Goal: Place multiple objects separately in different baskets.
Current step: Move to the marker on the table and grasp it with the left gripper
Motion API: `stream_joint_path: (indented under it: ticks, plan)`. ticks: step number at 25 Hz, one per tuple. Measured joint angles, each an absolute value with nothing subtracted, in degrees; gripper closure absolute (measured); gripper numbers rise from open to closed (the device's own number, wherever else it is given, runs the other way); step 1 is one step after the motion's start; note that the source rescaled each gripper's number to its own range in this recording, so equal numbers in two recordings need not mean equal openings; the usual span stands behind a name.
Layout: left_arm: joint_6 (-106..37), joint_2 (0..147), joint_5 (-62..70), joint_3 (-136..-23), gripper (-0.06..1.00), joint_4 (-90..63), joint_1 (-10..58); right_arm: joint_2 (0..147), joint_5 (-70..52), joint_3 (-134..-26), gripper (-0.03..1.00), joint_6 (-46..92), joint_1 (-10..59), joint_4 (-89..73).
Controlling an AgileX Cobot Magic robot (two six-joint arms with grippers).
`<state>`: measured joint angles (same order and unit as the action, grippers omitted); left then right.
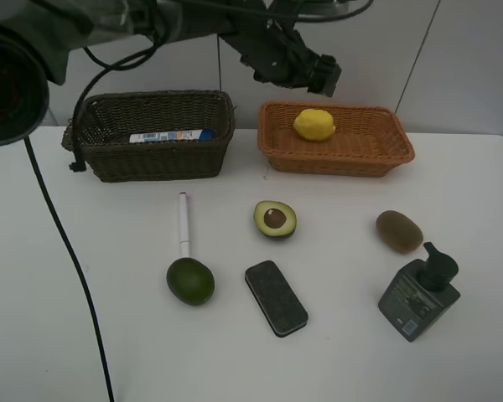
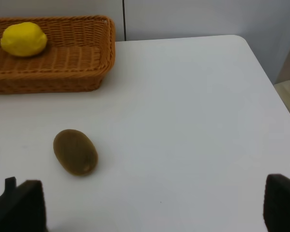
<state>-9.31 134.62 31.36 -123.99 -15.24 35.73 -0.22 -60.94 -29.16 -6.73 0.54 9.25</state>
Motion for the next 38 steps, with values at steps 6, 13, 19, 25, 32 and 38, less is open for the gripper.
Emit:
stream_joint_path:
  ticks: [6, 13, 19, 25, 32, 38]
  plan:
    - [6.81, 122.51, 58.76, -124.31, -0.05, -9.24, 35.73, -0.22, -60.94, -29.16, -0.01, -6.73, 0.54, 9.25]
    - [18.75, 118.25, 68.69, -124.35, -0.05, -0.98, 35.58, -0.22, -60.94, -29.16, -0.01, -6.73, 0.54, 9.25]
    - [19.05, 115.82, 68.53, -113.73, -0.05, -2.61, 35.58, -0.22, -60.94, -29.16, -0.01, -6.73, 0.54, 9.25]
    - [20.26, 113.56, 68.54, -99.52, -0.05, 1.16, 35.58, -0.22, -60.94, -29.16, -0.01, -6.73, 0.54, 9.25]
    - [23.77, 118.97, 68.59, -90.50, -0.05, 3.47, 35.58, -0.22, -60.94, -29.16, -0.01, -6.73, 0.54, 9.25]
    - [23.95, 125.21, 66.24, -89.69, -0.05, 4.11, 35.58, -0.22, -60.94, -29.16, -0.01, -6.73, 0.54, 9.25]
